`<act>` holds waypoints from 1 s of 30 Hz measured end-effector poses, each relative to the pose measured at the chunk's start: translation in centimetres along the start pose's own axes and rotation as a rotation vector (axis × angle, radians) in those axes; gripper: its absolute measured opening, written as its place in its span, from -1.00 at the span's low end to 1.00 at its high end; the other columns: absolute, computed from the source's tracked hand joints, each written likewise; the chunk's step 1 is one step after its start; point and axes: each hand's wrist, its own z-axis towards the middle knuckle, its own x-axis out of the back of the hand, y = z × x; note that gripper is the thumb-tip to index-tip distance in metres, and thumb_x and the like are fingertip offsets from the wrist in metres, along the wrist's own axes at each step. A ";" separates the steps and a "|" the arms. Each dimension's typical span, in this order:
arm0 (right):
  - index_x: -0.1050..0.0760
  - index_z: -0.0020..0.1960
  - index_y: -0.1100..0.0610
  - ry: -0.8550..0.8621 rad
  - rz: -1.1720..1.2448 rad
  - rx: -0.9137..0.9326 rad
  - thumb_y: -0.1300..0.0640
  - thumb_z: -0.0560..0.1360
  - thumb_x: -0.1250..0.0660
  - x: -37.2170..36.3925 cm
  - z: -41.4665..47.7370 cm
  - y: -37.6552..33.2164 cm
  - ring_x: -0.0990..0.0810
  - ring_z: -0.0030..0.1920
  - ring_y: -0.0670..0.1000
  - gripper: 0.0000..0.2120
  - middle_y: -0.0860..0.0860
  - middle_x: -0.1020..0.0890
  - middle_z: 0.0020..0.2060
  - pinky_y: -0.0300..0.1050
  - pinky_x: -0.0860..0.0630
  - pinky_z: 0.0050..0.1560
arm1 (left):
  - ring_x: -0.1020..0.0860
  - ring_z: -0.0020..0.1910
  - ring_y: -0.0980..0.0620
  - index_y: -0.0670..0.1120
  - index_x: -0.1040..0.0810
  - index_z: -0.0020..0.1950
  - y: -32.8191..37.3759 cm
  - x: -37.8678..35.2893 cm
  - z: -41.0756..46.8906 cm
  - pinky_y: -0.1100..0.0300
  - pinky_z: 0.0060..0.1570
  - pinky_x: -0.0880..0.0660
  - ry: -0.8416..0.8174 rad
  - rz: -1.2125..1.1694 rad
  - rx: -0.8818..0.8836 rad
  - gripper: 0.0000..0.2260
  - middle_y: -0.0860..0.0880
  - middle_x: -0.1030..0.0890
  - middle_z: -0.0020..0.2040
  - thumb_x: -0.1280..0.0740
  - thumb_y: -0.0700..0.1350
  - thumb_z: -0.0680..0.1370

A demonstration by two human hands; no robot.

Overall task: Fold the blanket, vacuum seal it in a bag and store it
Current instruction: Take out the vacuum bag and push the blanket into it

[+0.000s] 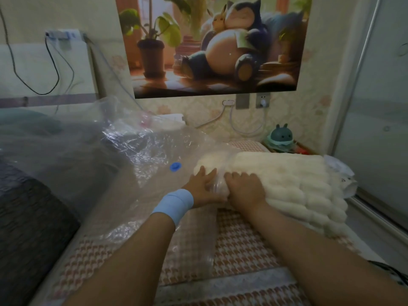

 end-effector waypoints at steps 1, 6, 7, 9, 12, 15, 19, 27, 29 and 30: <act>-0.57 -0.13 0.08 0.036 0.046 -0.030 -0.10 0.16 -0.53 0.5 1.0 -0.2 -0.57 -0.46 0.10 -0.62 0.01 -0.60 -0.39 -0.12 -0.45 -0.40 | 0.21 0.54 -0.20 0.18 0.10 0.56 0.0 0.2 -0.1 -0.22 0.47 -0.01 0.051 -0.024 -0.010 -0.13 0.00 0.23 0.58 -0.38 0.25 0.44; -0.59 -0.01 0.09 0.156 0.141 -0.052 0.08 0.42 -0.38 1.3 3.8 -2.8 -0.64 -0.27 0.13 -0.82 0.04 -0.67 -0.21 -0.02 -0.49 -0.18 | 0.21 0.55 -0.08 0.29 -0.02 0.52 0.2 2.8 0.2 -0.28 0.43 0.23 0.310 -0.089 0.017 -0.42 0.15 0.07 0.58 -0.12 0.32 0.54; -0.56 0.17 0.11 0.043 0.147 -0.006 0.06 0.48 -0.29 0.8 3.4 -3.7 -0.65 -0.07 0.15 -0.70 0.07 -0.67 -0.01 0.03 -0.47 0.01 | 0.18 0.56 -0.05 0.30 -0.04 0.52 -0.1 2.5 0.3 -0.29 0.42 0.28 0.249 -0.038 0.061 -0.46 0.17 0.03 0.57 -0.06 0.33 0.56; -0.31 0.51 0.12 -0.276 0.155 0.140 -0.02 0.54 -0.21 -0.6 2.8 -5.4 -0.47 0.33 0.19 -0.44 0.12 -0.46 0.40 0.09 -0.29 0.36 | 0.12 0.56 -0.03 0.29 -0.09 0.51 -0.6 1.3 0.2 -0.28 0.41 0.30 0.103 0.064 0.132 -0.50 0.16 -0.03 0.57 0.04 0.33 0.58; -0.35 0.49 0.07 -0.493 0.336 0.171 -0.05 0.45 -0.31 -0.4 3.8 -5.1 -0.50 0.30 0.17 -0.38 0.12 -0.48 0.39 0.00 -0.41 0.32 | 0.04 0.56 -0.04 0.20 -0.18 0.51 -1.0 0.7 0.3 -0.21 0.47 0.17 0.119 -0.034 0.145 -0.52 0.08 -0.12 0.57 0.08 0.27 0.61; -0.63 0.16 0.11 -0.447 0.683 0.049 0.10 0.42 -0.36 1.6 4.4 -2.1 -0.63 0.03 0.14 -0.67 0.11 -0.68 0.04 -0.07 -0.53 0.01 | -0.22 0.49 -0.10 0.16 -0.32 0.46 -1.1 1.3 0.6 -0.14 0.45 -0.11 0.254 -0.102 0.093 -0.49 -0.03 -0.32 0.50 0.06 0.28 0.58; -0.59 0.24 -0.04 -0.246 0.506 -0.045 -0.03 0.53 -0.26 3.6 3.3 1.3 -0.52 0.27 0.03 -0.68 -0.06 -0.62 0.23 0.13 -0.31 0.40 | -0.30 0.42 -0.13 0.18 -0.31 0.46 -1.2 1.5 0.8 -0.19 0.45 -0.04 0.274 0.264 0.120 -0.51 -0.01 -0.39 0.44 0.03 0.28 0.58; 0.16 0.55 -0.35 -0.680 0.234 -0.287 -0.58 0.42 0.11 2.9 0.8 6.0 0.11 0.58 0.26 -0.23 -0.04 0.13 0.61 0.49 0.14 0.42 | -0.23 0.42 -0.22 0.24 -0.04 0.54 1.6 1.6 2.1 -0.15 0.37 -0.19 0.175 0.434 0.141 -0.41 -0.14 -0.28 0.46 -0.06 0.31 0.53; 0.12 0.55 -0.35 -0.682 0.232 -0.217 -0.57 0.42 0.08 2.9 1.0 6.1 0.04 0.57 0.25 -0.24 -0.04 0.07 0.61 0.40 0.08 0.47 | -0.24 0.41 -0.20 0.27 -0.24 0.47 1.9 1.7 2.6 -0.12 0.39 -0.19 0.150 0.418 0.129 -0.54 -0.12 -0.32 0.42 -0.09 0.21 0.55; 0.08 0.55 -0.34 -0.683 0.230 -0.195 -0.57 0.42 0.06 2.8 1.5 6.5 -0.02 0.57 0.23 -0.23 -0.04 0.03 0.61 0.37 0.05 0.48 | -0.25 0.40 -0.18 0.27 -0.34 0.42 2.2 1.9 3.0 -0.11 0.39 -0.18 0.154 0.394 0.123 -0.58 -0.10 -0.34 0.40 -0.12 0.18 0.55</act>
